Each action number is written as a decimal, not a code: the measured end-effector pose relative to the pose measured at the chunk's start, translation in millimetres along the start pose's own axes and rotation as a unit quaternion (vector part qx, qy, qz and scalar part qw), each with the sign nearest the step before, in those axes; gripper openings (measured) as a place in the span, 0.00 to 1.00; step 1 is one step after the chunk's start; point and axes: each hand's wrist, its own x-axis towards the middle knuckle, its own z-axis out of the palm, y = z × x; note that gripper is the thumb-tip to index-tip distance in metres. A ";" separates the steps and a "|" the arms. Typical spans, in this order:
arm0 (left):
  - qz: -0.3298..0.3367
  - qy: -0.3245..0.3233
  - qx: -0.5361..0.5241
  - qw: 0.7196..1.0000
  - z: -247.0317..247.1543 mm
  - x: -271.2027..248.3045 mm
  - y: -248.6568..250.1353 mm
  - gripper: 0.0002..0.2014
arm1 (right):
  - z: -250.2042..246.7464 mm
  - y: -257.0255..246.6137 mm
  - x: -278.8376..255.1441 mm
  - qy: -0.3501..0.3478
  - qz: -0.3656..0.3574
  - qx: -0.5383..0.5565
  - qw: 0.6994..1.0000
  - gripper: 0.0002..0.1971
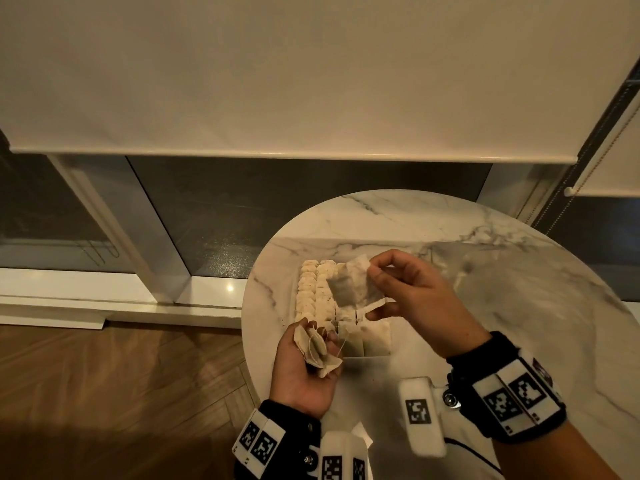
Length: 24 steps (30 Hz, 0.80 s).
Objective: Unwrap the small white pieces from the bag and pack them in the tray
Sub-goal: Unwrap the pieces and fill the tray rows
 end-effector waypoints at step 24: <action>-0.012 0.013 -0.027 0.999 -8.2 -0.2 25.5 0.09 | -26.7 58.6 53.4 -0.207 0.202 -0.564 0.773 0.06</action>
